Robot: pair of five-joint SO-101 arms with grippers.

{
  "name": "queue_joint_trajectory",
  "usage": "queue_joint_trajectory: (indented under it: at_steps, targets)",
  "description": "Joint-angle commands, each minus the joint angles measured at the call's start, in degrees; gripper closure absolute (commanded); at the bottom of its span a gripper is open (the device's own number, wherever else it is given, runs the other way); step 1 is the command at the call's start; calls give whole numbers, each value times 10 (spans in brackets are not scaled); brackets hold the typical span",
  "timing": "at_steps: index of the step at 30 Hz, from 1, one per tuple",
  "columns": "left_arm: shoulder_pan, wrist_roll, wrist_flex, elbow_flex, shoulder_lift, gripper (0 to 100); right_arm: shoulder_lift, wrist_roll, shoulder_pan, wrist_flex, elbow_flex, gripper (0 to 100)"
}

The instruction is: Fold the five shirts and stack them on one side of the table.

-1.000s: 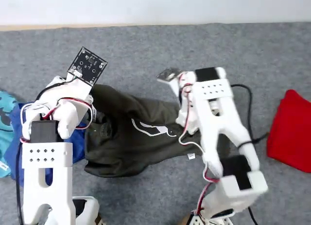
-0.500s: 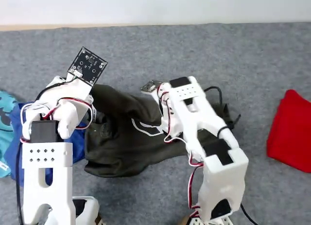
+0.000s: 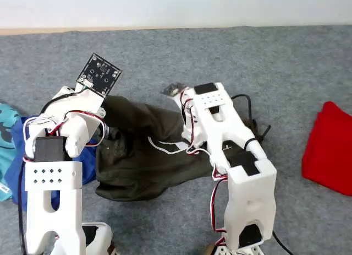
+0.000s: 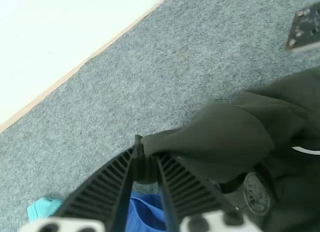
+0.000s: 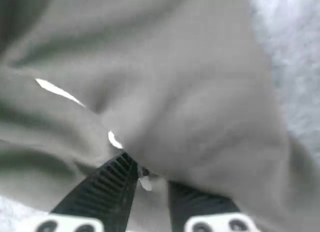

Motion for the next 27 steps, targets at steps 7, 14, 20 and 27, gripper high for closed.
queue_joint_trajectory:
  at_steps: [7, 14, 20, 27]
  targets:
    - [0, -5, -14, -4, -4, 994, -10, 2, 65, 112, -155, 987]
    - [-1, -4, -14, -55, -8, 994, -41, 20, 116, 215, -350, 988]
    - [-1, -3, -37, -196, -4, 994, -158, 34, 138, 212, -404, 988]
    - [-1, -5, -97, -272, -4, 994, -262, 37, 189, 210, -445, 988]
